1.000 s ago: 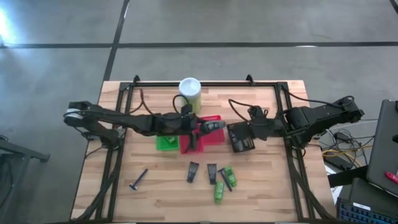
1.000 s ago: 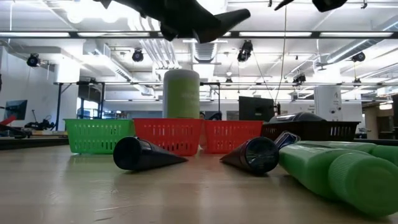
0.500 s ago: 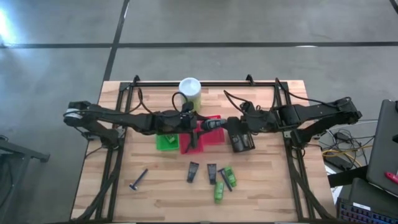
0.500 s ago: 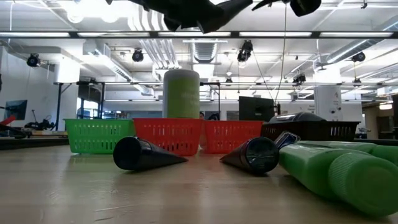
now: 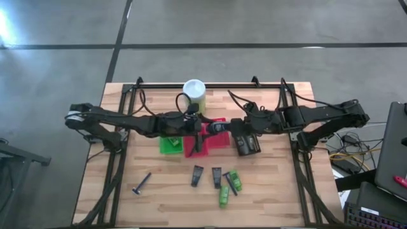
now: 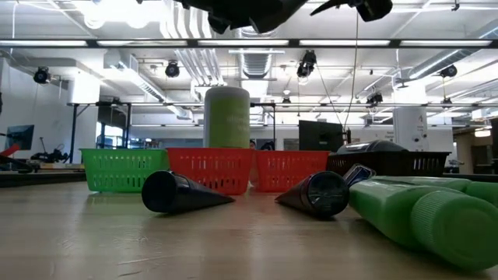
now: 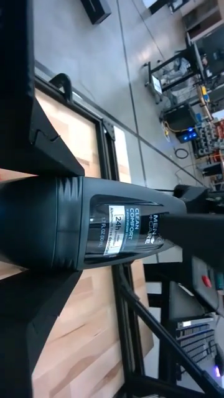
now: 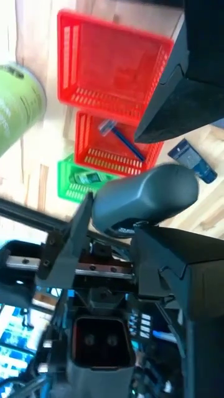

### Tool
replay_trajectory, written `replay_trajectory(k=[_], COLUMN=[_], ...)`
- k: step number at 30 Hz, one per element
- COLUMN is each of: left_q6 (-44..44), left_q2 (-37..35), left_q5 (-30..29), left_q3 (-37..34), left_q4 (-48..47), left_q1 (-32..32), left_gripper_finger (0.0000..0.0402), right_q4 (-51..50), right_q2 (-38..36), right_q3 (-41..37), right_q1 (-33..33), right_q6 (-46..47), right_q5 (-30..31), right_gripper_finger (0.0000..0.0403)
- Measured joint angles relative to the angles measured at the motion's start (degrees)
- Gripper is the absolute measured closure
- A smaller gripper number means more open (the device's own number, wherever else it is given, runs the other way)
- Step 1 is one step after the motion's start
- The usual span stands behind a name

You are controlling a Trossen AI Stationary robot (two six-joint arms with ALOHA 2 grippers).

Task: Pick & Place Travel size toiletries
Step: Put the black deodorant into the black bin

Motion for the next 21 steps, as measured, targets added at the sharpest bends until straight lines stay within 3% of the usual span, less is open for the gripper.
replay_trajectory(k=[9, 21], left_q6=[1.51, 2.36], left_q2=[0.00, 0.00], left_q5=[0.31, 1.11], left_q3=[0.54, 0.17], left_q4=[0.58, 0.29], left_q1=[0.00, 0.00], left_gripper_finger=[0.0191, 0.0173], right_q4=[4.58, 5.56], right_q2=[1.52, 2.39], right_q3=[0.00, -0.04], right_q1=[-0.91, -1.42], right_q6=[-3.33, -4.51], right_q5=[-1.65, -3.93], right_gripper_finger=[0.0173, 0.0239])
